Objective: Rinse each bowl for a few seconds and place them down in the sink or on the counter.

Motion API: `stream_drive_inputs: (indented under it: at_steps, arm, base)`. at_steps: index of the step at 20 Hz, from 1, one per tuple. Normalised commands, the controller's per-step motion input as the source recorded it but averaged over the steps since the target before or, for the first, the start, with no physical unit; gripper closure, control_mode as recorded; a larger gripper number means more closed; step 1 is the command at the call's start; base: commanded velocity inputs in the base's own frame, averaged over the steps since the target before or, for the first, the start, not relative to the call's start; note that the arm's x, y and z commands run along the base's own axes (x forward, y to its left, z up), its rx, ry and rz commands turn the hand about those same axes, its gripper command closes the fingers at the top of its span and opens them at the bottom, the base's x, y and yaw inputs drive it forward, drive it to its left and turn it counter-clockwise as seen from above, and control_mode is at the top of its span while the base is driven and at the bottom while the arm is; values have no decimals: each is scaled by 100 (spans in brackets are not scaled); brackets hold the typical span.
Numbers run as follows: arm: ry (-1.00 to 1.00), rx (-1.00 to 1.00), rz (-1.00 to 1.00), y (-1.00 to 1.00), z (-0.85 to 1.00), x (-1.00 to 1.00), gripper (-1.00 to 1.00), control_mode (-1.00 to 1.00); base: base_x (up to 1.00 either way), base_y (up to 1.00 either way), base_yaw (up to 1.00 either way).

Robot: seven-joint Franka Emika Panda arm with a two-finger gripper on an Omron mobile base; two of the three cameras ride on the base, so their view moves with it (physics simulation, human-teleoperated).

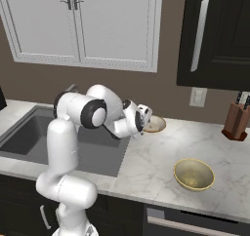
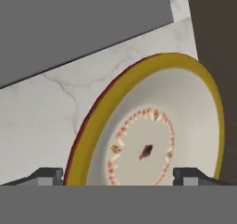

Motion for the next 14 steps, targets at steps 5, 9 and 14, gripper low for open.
stream_drive_inputs:
  at_steps: [5,9,14]
  arm:
    - [-1,0,0,0,19,-12,-100,-100]
    - [-3,0,-9,-1,22,-27,-100,-100]
    - [-4,0,-17,0,16,-24,-100,-100]
  base:
    - [0,0,0]
    - [0,0,0]
    - [0,0,0]
